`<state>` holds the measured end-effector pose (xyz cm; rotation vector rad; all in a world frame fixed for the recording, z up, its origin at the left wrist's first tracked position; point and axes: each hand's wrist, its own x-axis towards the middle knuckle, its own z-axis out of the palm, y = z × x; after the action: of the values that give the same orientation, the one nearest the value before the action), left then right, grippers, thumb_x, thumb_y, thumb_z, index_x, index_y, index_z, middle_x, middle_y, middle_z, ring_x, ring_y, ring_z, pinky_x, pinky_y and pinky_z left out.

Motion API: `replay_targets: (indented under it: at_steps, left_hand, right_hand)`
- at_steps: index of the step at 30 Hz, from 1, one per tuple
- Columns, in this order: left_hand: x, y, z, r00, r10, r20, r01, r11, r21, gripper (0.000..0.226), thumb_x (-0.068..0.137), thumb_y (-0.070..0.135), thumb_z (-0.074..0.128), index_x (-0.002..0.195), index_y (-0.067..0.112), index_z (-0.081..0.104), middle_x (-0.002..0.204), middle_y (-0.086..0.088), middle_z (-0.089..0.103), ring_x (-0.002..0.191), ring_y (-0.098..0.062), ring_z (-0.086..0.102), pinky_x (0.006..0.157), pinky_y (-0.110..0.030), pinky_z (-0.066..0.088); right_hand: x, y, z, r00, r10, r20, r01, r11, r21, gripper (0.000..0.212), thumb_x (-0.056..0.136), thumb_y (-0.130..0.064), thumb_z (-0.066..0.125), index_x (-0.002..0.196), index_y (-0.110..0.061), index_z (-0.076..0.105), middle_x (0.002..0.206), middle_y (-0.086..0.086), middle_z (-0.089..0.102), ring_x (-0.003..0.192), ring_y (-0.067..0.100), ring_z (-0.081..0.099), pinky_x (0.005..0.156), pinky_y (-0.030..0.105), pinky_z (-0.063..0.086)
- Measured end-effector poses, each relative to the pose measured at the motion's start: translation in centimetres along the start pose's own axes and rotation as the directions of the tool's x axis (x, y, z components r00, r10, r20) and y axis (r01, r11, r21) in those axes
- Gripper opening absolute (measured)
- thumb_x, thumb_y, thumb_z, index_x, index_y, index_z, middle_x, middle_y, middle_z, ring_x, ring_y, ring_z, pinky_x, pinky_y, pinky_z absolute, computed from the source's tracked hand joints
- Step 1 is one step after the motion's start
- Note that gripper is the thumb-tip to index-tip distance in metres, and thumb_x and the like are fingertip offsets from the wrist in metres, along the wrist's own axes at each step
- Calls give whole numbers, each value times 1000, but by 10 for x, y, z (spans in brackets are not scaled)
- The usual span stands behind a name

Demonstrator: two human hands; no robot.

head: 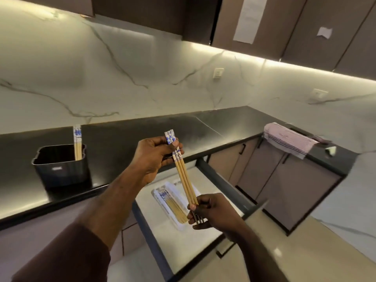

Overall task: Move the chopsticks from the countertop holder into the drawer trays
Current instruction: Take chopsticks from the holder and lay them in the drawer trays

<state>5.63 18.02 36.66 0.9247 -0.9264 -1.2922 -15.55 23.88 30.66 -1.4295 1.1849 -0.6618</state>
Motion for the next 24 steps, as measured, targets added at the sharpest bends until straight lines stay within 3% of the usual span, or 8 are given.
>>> replay_targets:
  at_steps: [6, 11, 16, 24]
  left_hand:
    - [20, -32, 76, 1000, 5, 10, -5, 999, 47, 17, 84, 8, 69, 101, 8, 70, 93, -13, 76, 87, -26, 75, 73, -37, 62]
    - [58, -64, 105, 1000, 14, -28, -12, 999, 53, 24, 86, 7, 67, 110, 9, 66, 97, -13, 75, 88, -25, 75, 78, -40, 61]
    - [121, -110, 106, 994, -34, -100, 38, 998, 46, 29, 86, 9, 67, 114, 9, 64, 97, -11, 75, 85, -21, 75, 74, -36, 62]
    - [215, -197, 84, 958, -220, -182, 229, 973, 33, 23, 86, 10, 66, 109, 7, 63, 90, -8, 77, 83, -22, 75, 65, -30, 61]
  right_hand:
    - [-8, 24, -73, 998, 15, -69, -18, 999, -40, 20, 91, -22, 68, 92, -2, 72, 88, 20, 74, 82, 28, 73, 74, 44, 61]
    - [22, 41, -113, 996, 41, -79, -45, 998, -50, 21, 92, -21, 66, 95, -1, 71, 88, 18, 74, 79, 23, 73, 70, 37, 62]
    - [82, 64, -145, 994, 107, -39, -109, 992, -64, 23, 91, -22, 67, 97, 1, 71, 89, 17, 75, 78, 22, 72, 68, 34, 61]
    - [182, 119, -171, 948, 319, 18, -318, 947, -42, 15, 95, -11, 60, 91, -2, 71, 84, 16, 74, 76, 24, 72, 69, 39, 62]
